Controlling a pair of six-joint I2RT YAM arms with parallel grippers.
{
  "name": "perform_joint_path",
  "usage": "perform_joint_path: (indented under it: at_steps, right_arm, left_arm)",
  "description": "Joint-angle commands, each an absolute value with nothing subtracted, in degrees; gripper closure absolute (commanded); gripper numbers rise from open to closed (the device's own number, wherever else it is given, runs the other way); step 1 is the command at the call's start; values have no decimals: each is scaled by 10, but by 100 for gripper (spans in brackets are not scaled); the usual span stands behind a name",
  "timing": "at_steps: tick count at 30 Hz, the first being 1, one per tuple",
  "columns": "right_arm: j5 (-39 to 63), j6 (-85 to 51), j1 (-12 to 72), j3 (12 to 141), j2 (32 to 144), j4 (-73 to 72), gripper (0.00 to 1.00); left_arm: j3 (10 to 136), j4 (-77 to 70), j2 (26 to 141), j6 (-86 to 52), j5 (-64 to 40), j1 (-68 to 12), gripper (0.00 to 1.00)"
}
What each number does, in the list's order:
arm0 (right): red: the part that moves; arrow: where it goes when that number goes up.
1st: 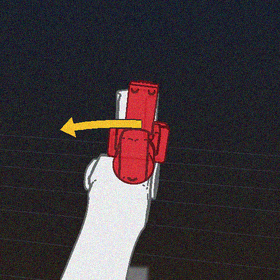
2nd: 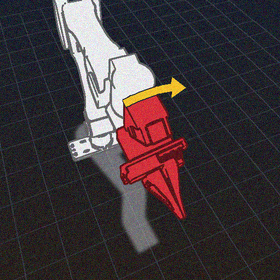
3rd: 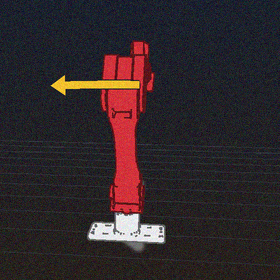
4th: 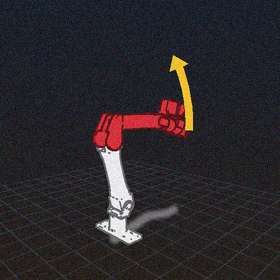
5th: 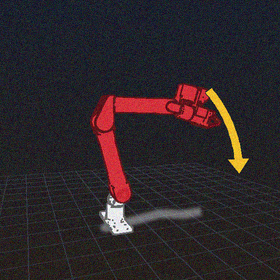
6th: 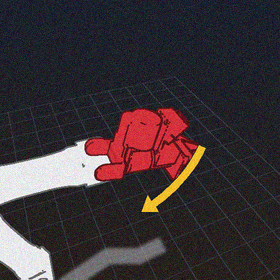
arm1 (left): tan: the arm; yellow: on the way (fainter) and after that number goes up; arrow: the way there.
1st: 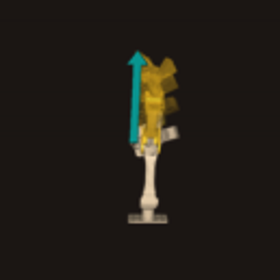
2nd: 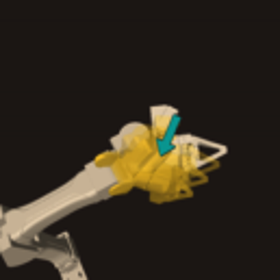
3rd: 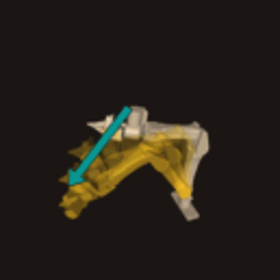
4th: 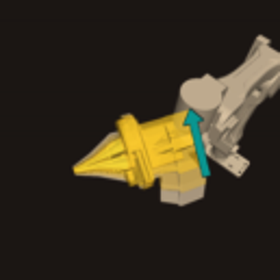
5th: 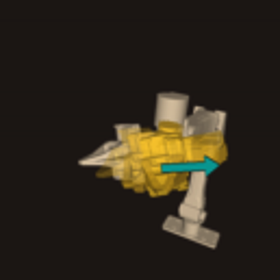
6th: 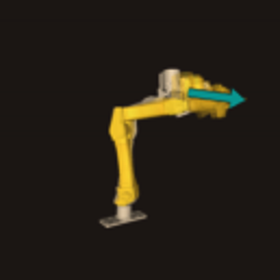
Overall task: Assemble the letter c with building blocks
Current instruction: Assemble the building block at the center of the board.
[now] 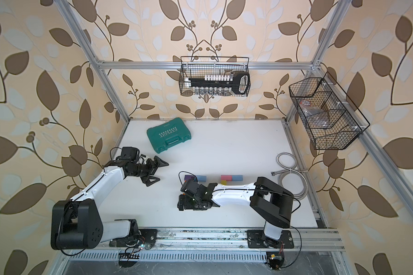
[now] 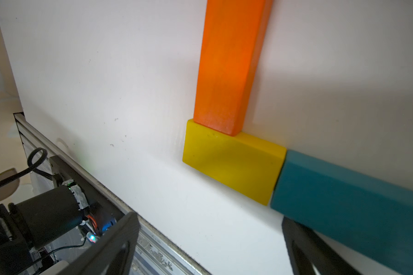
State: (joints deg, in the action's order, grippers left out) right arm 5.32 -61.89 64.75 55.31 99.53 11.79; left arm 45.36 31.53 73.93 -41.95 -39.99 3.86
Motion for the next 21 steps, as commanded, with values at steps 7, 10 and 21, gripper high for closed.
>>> perform_joint_path:
  at_steps: [7,10,21]
  right_arm:
    - [46,-614,648,547,951,157,7]
    - [26,-601,635,542,903,195,7]
    - [65,-563,530,486,847,208,6]
  left_arm:
    - [463,327,722,-414,-397,45,1]
    - [466,329,721,-411,-396,45,1]
    - [481,340,728,-391,-390,45,1]
